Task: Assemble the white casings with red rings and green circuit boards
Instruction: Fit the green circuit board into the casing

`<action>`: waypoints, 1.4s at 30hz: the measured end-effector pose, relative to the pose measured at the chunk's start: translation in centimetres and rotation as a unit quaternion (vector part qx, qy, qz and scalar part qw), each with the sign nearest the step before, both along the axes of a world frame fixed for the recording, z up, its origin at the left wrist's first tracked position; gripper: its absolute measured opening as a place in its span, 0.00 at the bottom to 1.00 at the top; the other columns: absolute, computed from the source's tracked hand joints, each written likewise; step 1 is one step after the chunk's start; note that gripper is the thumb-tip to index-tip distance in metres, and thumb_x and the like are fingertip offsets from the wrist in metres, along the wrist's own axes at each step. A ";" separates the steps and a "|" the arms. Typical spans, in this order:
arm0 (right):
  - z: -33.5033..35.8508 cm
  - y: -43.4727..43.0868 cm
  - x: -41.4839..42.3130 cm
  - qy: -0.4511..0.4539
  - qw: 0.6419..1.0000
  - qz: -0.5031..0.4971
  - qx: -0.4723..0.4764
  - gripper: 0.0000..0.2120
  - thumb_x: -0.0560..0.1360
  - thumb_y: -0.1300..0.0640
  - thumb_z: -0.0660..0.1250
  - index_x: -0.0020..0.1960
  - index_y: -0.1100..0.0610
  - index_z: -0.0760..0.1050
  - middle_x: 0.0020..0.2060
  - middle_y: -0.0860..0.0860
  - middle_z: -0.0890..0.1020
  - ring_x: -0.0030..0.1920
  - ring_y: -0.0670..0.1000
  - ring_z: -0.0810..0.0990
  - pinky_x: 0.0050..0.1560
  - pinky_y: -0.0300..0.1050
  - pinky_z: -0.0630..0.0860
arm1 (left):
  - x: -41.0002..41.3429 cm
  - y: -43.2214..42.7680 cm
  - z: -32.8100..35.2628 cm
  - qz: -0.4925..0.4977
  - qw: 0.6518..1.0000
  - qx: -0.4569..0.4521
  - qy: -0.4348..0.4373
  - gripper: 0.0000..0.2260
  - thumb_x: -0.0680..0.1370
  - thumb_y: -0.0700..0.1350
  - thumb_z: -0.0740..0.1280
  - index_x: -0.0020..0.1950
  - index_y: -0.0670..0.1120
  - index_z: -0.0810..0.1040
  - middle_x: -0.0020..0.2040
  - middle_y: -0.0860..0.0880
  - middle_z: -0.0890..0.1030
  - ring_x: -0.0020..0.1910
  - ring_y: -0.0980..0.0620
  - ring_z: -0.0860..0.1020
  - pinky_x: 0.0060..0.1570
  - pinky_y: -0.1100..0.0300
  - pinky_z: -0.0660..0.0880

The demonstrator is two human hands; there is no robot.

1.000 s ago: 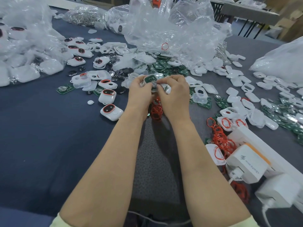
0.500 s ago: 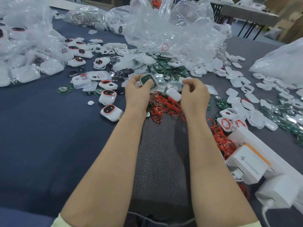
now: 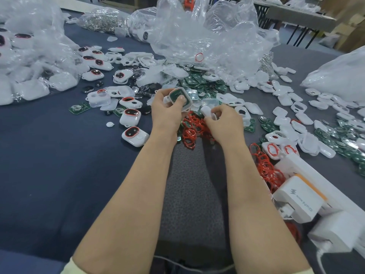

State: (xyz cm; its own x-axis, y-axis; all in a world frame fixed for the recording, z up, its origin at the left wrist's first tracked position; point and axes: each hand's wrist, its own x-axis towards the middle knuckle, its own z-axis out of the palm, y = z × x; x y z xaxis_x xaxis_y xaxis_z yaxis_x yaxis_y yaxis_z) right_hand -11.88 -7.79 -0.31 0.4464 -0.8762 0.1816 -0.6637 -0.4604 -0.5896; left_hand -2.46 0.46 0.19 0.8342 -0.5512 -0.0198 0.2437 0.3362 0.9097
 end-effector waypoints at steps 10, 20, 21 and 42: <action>0.0 0.7 0.5 -0.089 0.995 -0.038 -0.002 0.17 0.73 0.54 0.68 0.59 0.59 0.73 0.54 0.56 0.78 0.57 0.56 0.75 0.58 0.51 0.71 | -0.1 0.1 0.1 0.000 1.000 -0.018 0.021 0.10 0.79 0.34 0.64 0.44 0.49 0.71 0.44 0.50 0.77 0.43 0.54 0.78 0.40 0.62 0.80; 0.6 1.4 0.8 -0.204 0.979 -0.017 -0.008 0.14 0.73 0.55 0.70 0.56 0.59 0.75 0.48 0.50 0.78 0.53 0.52 0.76 0.52 0.39 0.69 | 0.1 -0.3 0.7 -0.025 0.994 -0.024 0.099 0.08 0.80 0.33 0.56 0.53 0.43 0.71 0.53 0.41 0.76 0.50 0.46 0.77 0.43 0.59 0.78; 0.7 1.5 0.9 -0.209 0.978 -0.015 -0.011 0.13 0.73 0.55 0.70 0.56 0.59 0.75 0.50 0.51 0.78 0.53 0.52 0.76 0.53 0.39 0.69 | 0.1 -0.3 0.7 -0.029 0.995 -0.021 0.092 0.08 0.80 0.32 0.56 0.55 0.42 0.70 0.52 0.41 0.76 0.49 0.47 0.77 0.42 0.61 0.78; 0.8 4.8 3.1 -0.187 0.975 0.066 -0.101 0.14 0.72 0.57 0.71 0.57 0.59 0.78 0.52 0.56 0.77 0.53 0.54 0.76 0.51 0.39 0.67 | -0.1 -1.2 0.3 -0.004 0.994 -0.024 0.110 0.11 0.83 0.43 0.52 0.53 0.43 0.74 0.46 0.43 0.77 0.46 0.47 0.76 0.52 0.52 0.76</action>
State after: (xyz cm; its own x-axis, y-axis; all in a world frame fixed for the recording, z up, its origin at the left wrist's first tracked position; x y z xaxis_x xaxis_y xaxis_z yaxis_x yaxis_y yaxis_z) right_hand -8.76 -2.97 0.46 0.4225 -0.7448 0.5165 -0.3475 -0.6594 -0.6666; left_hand -2.59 -0.70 0.53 0.8080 -0.5628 -0.1744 0.4378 0.3754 0.8170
